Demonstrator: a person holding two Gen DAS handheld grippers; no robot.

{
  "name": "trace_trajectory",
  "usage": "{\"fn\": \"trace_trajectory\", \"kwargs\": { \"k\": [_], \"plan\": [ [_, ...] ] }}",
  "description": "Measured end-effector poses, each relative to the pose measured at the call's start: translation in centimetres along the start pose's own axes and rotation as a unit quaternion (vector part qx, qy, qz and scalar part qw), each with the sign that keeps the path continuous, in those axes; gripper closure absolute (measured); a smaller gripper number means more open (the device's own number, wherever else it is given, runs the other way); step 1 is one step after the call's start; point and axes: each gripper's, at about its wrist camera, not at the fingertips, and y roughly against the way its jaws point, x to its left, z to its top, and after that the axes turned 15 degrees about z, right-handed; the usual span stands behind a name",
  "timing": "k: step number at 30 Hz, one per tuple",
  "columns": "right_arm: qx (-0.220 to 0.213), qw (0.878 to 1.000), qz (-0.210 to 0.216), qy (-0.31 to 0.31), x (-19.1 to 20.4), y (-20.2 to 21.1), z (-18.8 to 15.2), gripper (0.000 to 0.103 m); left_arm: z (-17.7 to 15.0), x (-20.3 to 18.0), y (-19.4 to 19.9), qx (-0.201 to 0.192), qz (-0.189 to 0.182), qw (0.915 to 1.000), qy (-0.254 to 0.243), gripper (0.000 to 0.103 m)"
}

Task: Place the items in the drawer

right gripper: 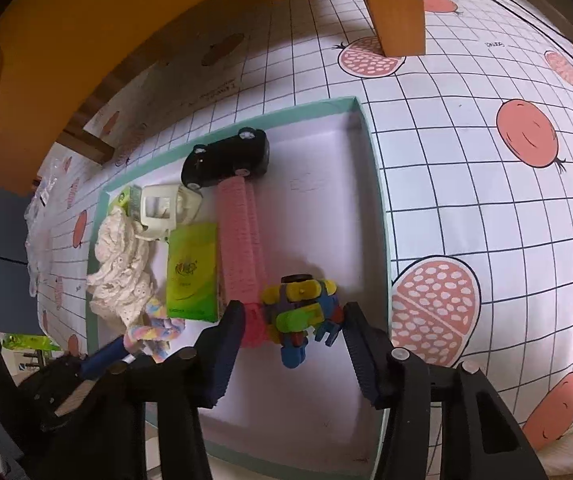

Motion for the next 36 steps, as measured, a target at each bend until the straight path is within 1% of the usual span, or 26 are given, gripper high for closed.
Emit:
{"fn": "trace_trajectory", "kwargs": {
  "k": [2, 5, 7, 8, 9, 11, 14, 20, 25, 27, 36],
  "plan": [
    [-0.002, 1.000, 0.004, -0.005, -0.2, 0.0, 0.1, 0.050, 0.0, -0.2, -0.1, 0.000, -0.002, 1.0000, -0.003, 0.068],
    [-0.005, 1.000, 0.006, -0.005, -0.1, 0.1, 0.1, 0.053, -0.1, -0.3, -0.3, 0.000, -0.008, 1.0000, -0.005, 0.068],
    [-0.009, 1.000, 0.003, -0.006, -0.1, 0.4, 0.2, 0.062, -0.1, -0.4, -0.4, 0.000, -0.006, 1.0000, -0.007, 0.069],
    [-0.007, 1.000, 0.000, -0.010, -0.2, 0.5, 0.2, 0.062, -0.1, -0.4, -0.3, -0.002, -0.007, 0.9999, -0.008, 0.073],
    [-0.005, 1.000, 0.001, -0.012, -0.3, 0.6, 0.1, 0.062, -0.1, -0.4, -0.2, -0.003, -0.011, 0.9999, -0.009, 0.075],
    [-0.004, 1.000, 0.004, -0.013, -0.4, 0.6, 0.0, 0.062, 0.0, -0.7, 0.0, -0.008, -0.016, 0.9998, -0.013, 0.075],
    [-0.001, 1.000, -0.003, -0.008, -0.3, 0.7, -0.1, 0.062, 0.0, -1.1, -0.3, -0.005, -0.010, 0.9997, -0.023, 0.075],
    [0.000, 1.000, 0.002, -0.012, -0.4, 0.7, -0.1, 0.062, 0.2, -0.7, -1.8, 0.013, 0.002, 0.9999, -0.010, 0.075],
    [-0.003, 1.000, 0.014, -0.020, -0.7, 0.6, -0.1, 0.062, 0.1, -0.6, -1.9, 0.010, 0.003, 0.9998, -0.014, 0.076],
    [-0.003, 1.000, 0.016, -0.024, -0.7, 0.6, -0.1, 0.062, 0.1, -0.7, -1.9, 0.010, 0.005, 0.9998, -0.019, 0.085],
    [-0.004, 0.999, 0.027, -0.035, -1.0, 0.5, -0.1, 0.062, 0.2, -0.8, -2.1, 0.012, 0.002, 0.9998, -0.013, 0.087]
  ]
}}
